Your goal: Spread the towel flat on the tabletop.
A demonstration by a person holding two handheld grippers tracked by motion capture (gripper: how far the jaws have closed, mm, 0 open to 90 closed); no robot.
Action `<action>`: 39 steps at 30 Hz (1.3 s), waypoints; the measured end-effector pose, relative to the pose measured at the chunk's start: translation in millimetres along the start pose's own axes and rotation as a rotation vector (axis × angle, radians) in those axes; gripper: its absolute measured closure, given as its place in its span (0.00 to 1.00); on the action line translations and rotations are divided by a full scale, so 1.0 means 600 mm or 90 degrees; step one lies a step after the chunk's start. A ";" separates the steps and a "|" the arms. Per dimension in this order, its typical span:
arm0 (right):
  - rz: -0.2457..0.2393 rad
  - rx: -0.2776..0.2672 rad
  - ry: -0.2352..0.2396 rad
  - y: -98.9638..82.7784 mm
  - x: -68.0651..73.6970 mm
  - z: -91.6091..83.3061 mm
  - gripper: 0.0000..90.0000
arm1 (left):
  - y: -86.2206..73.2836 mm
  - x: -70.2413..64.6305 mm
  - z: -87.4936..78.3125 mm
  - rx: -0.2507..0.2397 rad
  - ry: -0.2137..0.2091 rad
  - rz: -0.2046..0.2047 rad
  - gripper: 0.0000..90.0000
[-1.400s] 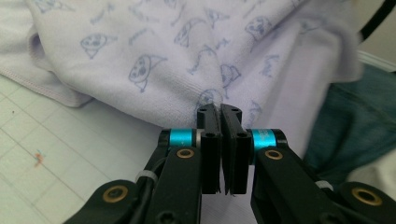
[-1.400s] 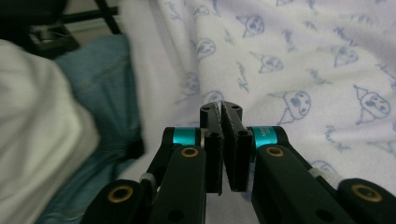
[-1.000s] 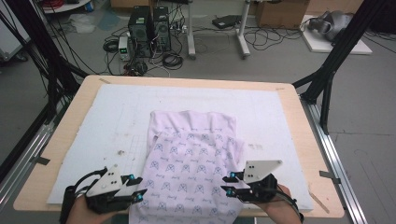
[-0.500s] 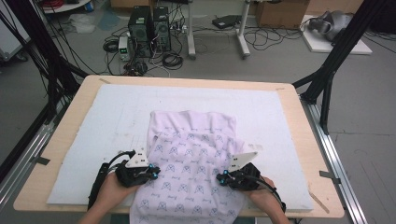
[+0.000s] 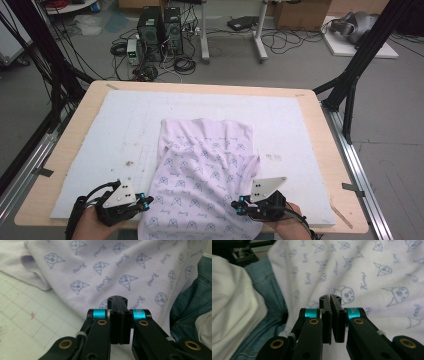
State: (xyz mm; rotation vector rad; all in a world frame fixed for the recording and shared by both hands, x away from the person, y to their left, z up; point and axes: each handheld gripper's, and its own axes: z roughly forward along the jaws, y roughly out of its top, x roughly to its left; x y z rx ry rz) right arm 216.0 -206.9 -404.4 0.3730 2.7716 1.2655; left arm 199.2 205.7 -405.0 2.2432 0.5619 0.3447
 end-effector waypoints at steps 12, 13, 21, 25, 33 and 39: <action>0.069 0.075 -0.059 -0.042 -0.056 0.028 0.68 | 0.022 0.068 0.112 0.025 -0.020 -0.007 0.64; 0.073 0.060 -0.060 -0.048 -0.059 0.031 0.72 | 0.022 0.069 0.119 0.036 -0.029 -0.007 0.67; 0.092 0.035 -0.059 -0.054 -0.060 0.030 0.98 | 0.021 0.058 0.108 0.035 -0.048 0.001 0.97; 0.080 0.020 -0.044 -0.047 -0.044 0.021 0.98 | 0.015 0.045 0.077 0.007 -0.046 -0.005 0.98; 0.048 -0.004 -0.016 -0.020 0.004 -0.018 0.98 | 0.009 -0.012 -0.007 -0.005 -0.057 0.012 0.98; 0.017 -0.026 0.015 0.001 0.033 -0.056 0.83 | 0.016 -0.048 -0.045 -0.028 -0.085 0.036 0.83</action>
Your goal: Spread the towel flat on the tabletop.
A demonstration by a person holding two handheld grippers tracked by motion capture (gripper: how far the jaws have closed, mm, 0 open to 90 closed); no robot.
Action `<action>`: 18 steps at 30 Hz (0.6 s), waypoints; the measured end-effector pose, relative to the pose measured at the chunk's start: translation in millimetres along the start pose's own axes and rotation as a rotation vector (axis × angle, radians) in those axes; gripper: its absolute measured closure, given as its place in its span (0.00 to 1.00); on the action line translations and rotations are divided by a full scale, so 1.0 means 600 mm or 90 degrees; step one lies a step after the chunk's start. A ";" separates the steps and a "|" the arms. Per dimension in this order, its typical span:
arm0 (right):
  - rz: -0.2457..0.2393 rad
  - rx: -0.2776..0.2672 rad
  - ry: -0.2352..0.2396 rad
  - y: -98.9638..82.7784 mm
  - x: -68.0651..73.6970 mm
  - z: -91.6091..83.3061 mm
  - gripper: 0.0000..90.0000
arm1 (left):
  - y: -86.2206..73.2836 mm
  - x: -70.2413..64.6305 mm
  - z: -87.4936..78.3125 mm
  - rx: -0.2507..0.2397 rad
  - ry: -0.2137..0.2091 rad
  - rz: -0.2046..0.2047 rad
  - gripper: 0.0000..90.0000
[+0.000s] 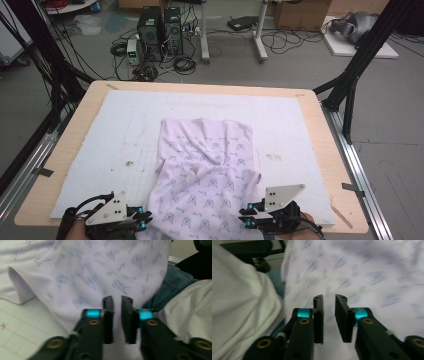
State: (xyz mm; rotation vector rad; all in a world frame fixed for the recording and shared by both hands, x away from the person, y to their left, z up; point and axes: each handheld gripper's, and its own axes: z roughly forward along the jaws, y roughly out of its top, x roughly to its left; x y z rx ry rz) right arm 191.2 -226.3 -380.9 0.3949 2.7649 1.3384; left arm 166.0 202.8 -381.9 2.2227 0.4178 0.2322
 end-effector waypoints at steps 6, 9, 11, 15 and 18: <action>0.006 0.033 -0.073 -0.009 -0.042 0.029 0.74 | -0.010 0.053 0.055 0.004 0.040 -0.012 0.77; 0.013 0.057 -0.075 -0.022 -0.055 0.054 0.72 | -0.017 0.069 0.089 0.015 0.033 -0.022 0.75; 0.006 0.082 -0.079 -0.029 -0.062 0.074 0.71 | -0.019 0.079 0.112 0.035 0.033 -0.019 0.72; 0.015 0.103 -0.070 -0.039 -0.071 0.094 0.79 | -0.021 0.087 0.131 0.050 0.010 -0.015 0.77; 0.035 0.081 -0.051 -0.043 -0.076 0.095 0.95 | -0.022 0.081 0.129 0.048 0.017 -0.014 0.97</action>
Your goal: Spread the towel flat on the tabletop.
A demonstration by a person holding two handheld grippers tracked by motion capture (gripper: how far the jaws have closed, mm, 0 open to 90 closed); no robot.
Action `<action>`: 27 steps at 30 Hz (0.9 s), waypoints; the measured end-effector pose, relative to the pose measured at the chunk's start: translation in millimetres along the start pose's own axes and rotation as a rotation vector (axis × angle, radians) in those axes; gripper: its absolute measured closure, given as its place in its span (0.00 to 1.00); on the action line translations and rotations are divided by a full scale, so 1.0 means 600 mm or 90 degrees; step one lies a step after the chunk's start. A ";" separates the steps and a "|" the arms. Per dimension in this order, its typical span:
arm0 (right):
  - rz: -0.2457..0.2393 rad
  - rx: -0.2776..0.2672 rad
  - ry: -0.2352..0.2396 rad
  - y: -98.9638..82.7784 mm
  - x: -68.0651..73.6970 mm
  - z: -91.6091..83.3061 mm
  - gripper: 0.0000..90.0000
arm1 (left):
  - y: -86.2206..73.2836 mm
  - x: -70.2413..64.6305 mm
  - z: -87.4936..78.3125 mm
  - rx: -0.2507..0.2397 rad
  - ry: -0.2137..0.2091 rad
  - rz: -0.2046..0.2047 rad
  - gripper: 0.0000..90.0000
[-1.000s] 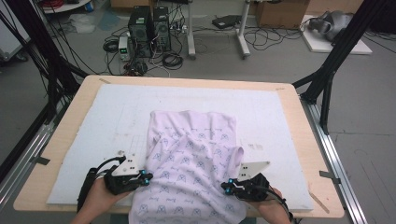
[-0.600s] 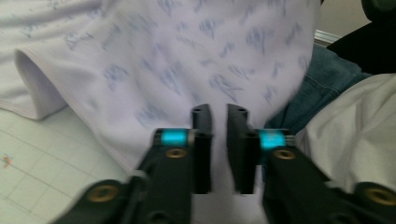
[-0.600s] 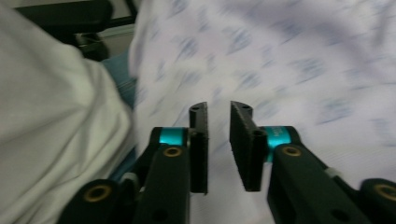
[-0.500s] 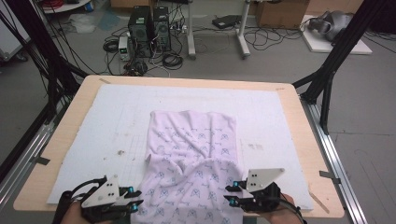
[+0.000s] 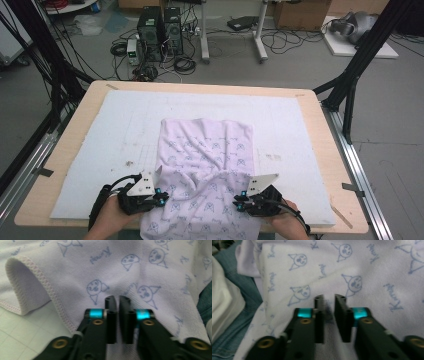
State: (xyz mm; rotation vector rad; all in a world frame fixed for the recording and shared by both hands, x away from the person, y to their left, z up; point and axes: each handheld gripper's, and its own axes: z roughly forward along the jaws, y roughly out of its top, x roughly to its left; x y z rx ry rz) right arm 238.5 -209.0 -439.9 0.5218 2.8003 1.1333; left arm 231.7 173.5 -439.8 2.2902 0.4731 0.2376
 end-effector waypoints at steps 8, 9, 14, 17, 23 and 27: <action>-0.014 -0.012 0.029 0.003 0.021 -0.004 0.98 | -0.026 -0.027 -0.057 -0.013 0.011 -0.019 0.98; -0.022 -0.015 0.039 0.005 0.029 -0.008 0.98 | -0.029 -0.034 -0.067 -0.015 0.010 -0.022 0.98; -0.044 -0.061 0.078 0.015 0.058 -0.042 0.92 | -0.037 -0.059 -0.107 -0.023 -0.001 -0.027 0.96; -0.052 -0.036 0.035 0.019 0.050 -0.052 0.82 | -0.029 -0.058 -0.102 -0.033 0.004 -0.024 0.78; -0.054 0.013 0.025 0.004 0.048 -0.008 0.70 | -0.021 -0.055 -0.034 0.006 -0.011 0.019 0.73; -0.049 -0.004 0.032 -0.004 0.043 0.002 0.93 | -0.027 -0.048 -0.025 -0.010 -0.017 0.006 0.94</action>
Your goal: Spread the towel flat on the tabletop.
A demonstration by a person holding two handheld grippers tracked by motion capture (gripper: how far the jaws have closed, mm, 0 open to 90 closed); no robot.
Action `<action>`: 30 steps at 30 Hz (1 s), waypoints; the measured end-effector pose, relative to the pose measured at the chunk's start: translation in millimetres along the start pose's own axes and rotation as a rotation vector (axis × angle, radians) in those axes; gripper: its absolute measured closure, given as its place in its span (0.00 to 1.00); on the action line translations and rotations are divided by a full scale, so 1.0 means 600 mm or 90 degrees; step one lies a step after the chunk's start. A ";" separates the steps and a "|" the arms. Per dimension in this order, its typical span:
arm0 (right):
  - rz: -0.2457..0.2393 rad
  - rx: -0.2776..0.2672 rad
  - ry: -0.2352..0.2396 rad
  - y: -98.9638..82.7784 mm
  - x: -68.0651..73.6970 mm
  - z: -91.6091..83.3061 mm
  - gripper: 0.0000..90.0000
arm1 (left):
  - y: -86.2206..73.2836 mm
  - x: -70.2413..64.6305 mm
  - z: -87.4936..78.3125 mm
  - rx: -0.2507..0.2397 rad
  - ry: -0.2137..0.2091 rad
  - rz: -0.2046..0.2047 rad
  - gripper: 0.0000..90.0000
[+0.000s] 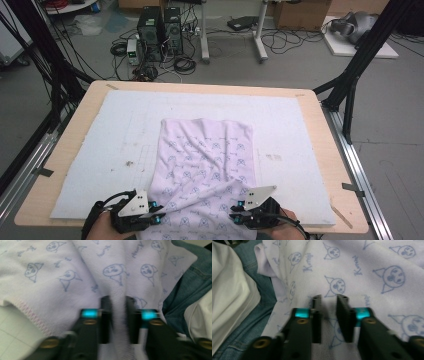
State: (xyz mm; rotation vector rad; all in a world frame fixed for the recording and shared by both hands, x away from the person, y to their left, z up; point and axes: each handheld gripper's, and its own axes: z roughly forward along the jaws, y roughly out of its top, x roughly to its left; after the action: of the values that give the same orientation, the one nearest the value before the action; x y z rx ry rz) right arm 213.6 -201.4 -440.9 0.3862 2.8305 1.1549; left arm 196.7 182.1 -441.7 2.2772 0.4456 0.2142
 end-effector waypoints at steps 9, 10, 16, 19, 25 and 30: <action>-0.038 -0.006 0.069 0.010 0.024 -0.022 0.97 | -0.022 -0.029 -0.047 -0.002 0.015 -0.021 0.95; -0.037 -0.016 0.088 0.012 0.027 -0.029 0.96 | -0.024 -0.031 -0.053 -0.005 0.014 -0.027 0.94; 0.006 -0.049 -0.018 0.019 -0.011 -0.063 0.77 | -0.009 0.002 -0.060 -0.041 0.030 -0.058 0.65; 0.057 -0.036 -0.068 0.017 -0.052 -0.058 0.76 | 0.003 0.043 -0.048 -0.062 0.056 -0.087 0.67; 0.089 0.007 -0.089 0.012 -0.099 -0.016 0.74 | 0.004 0.092 0.004 0.008 0.078 -0.113 0.77; 0.099 0.015 -0.079 0.003 -0.106 -0.011 0.83 | -0.005 0.088 -0.009 0.010 0.095 -0.100 0.96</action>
State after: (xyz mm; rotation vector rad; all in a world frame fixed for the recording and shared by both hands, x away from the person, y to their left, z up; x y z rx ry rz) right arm 274.5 -220.6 -437.4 0.6665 2.7491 1.0820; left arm 243.0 207.8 -439.5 2.2366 0.7022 0.3023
